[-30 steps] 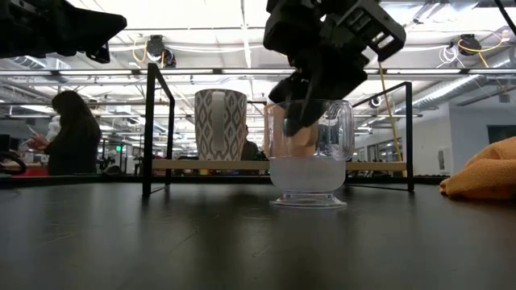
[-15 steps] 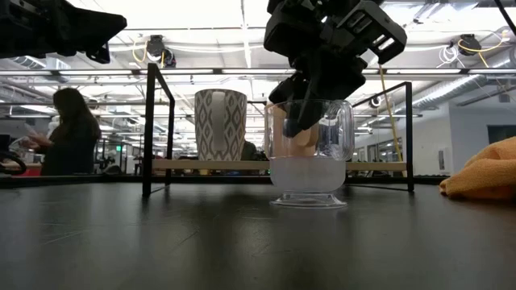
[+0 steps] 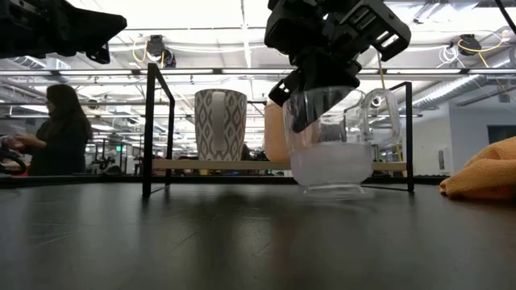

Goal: Stack small to large cups/mugs on shelf
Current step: Put the transparent mug on the shelf

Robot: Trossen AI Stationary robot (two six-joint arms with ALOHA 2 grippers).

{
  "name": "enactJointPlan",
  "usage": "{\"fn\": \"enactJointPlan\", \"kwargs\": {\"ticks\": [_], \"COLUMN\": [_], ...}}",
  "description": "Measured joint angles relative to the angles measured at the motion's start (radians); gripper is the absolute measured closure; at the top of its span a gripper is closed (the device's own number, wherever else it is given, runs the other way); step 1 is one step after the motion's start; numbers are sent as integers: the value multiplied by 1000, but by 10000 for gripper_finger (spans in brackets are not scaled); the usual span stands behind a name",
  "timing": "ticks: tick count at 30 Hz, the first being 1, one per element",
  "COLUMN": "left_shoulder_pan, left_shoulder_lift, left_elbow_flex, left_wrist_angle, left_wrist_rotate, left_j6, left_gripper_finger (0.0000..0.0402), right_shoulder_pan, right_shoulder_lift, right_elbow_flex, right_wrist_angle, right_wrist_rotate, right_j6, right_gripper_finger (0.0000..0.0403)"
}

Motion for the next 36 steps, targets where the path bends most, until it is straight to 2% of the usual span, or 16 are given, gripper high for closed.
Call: {"fn": "enactJointPlan", "kwargs": {"ticks": [5, 10, 13, 19, 24, 26, 31, 36], "left_shoulder_pan": [0, 0, 0, 0, 0, 0, 0, 0], "left_shoulder_lift": [0, 0, 0, 0, 0, 0, 0, 0], "left_elbow_flex": [0, 0, 0, 0, 0, 0, 0, 0], "left_wrist_angle": [-2, -6, -6, -8, -15, -16, -18, -20], "left_wrist_rotate": [0, 0, 0, 0, 0, 0, 0, 0], "left_j6": [0, 0, 0, 0, 0, 0, -3, -4], "left_gripper_finger": [371, 371, 371, 371, 371, 371, 371, 371], "right_shoulder_pan": [3, 20, 24, 31, 40, 52, 86, 115], "right_shoulder_lift": [-66, -177, -257, -426, -547, -585, -632, -641], "right_elbow_flex": [2, 2, -17, -176, -340, -401, -509, -558], "right_wrist_angle": [-7, -51, -53, 56, 192, 233, 282, 314], "right_wrist_rotate": [1, 83, 85, 156, 159, 192, 279, 291], "right_j6": [0, -26, -30, 1, 77, 99, 138, 169], "right_gripper_finger": [401, 402, 402, 402, 402, 402, 403, 403]}}
